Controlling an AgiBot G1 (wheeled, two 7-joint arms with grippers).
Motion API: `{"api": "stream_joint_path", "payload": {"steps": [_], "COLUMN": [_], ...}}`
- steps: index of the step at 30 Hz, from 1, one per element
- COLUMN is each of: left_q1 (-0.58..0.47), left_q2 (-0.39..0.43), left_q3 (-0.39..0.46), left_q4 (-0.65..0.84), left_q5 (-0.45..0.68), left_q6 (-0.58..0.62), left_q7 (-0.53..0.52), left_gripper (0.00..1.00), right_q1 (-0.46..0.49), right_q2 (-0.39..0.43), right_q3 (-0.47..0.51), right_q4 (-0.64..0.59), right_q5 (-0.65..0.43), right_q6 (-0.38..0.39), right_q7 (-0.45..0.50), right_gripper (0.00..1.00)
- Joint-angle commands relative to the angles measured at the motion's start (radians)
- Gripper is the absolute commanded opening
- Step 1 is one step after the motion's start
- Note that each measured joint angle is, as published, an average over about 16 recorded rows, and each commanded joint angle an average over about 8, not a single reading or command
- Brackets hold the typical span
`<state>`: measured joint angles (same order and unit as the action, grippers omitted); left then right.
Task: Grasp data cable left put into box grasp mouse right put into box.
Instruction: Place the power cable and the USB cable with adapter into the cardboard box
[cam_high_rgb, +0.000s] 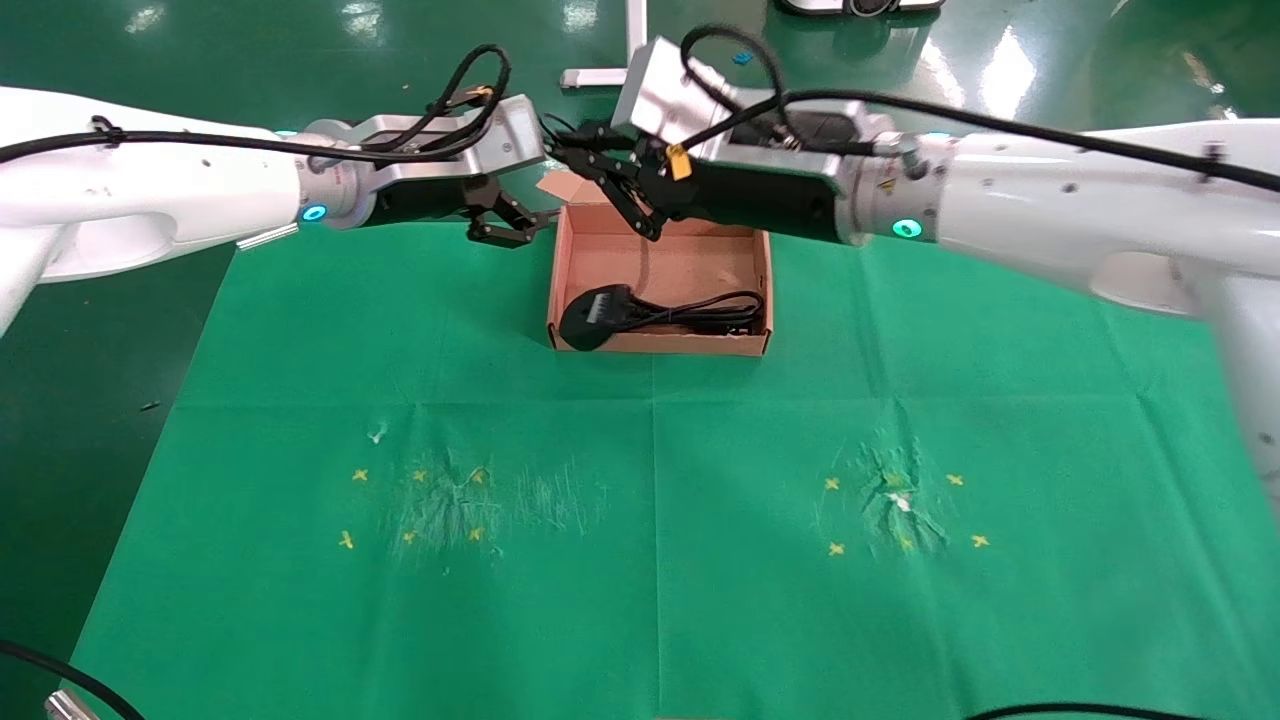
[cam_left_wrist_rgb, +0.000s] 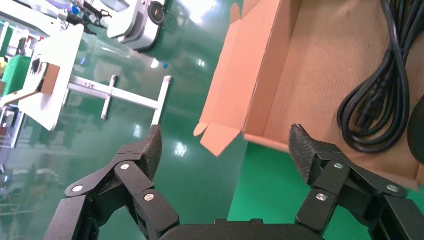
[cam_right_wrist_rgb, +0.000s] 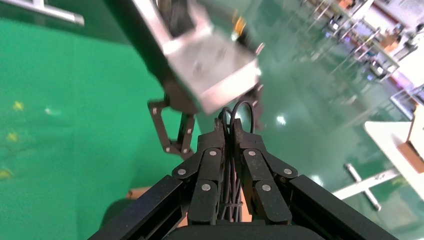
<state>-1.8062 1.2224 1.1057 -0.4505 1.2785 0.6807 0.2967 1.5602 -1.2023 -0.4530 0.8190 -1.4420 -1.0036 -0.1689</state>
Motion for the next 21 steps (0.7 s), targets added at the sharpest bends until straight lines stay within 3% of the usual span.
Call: {"api": "stream_joint_path", "payload": {"steps": [1,10,17,21], "left_q1": [0.0,0.0,0.0,0.0], "left_q2": [0.0,0.0,0.0,0.0], "left_q3": [0.0,0.0,-0.001,-0.001], "left_q4": [0.0,0.001,0.001,0.001], "left_q5": [0.0,0.0,0.0,-0.001], "left_q6": [0.0,0.0,0.0,0.001], "left_q7": [0.0,0.001,0.001,0.001], "left_gripper": [1.0,1.0,1.0,1.0], "right_q1": [0.016,0.059,0.084,0.105], "right_q2": [-0.034,-0.079,-0.067,-0.062], "right_q3": [-0.006,0.043,0.102,0.119], "right_q4": [-0.074,-0.316,-0.414,-0.472], "right_q5": [-0.004,0.078,0.192,0.224], "right_q6": [0.006,-0.04,-0.21,-0.266], "right_q7": [-0.035,-0.258,-0.402,-0.447], "right_gripper": [0.0,0.0,0.0,0.0]}}
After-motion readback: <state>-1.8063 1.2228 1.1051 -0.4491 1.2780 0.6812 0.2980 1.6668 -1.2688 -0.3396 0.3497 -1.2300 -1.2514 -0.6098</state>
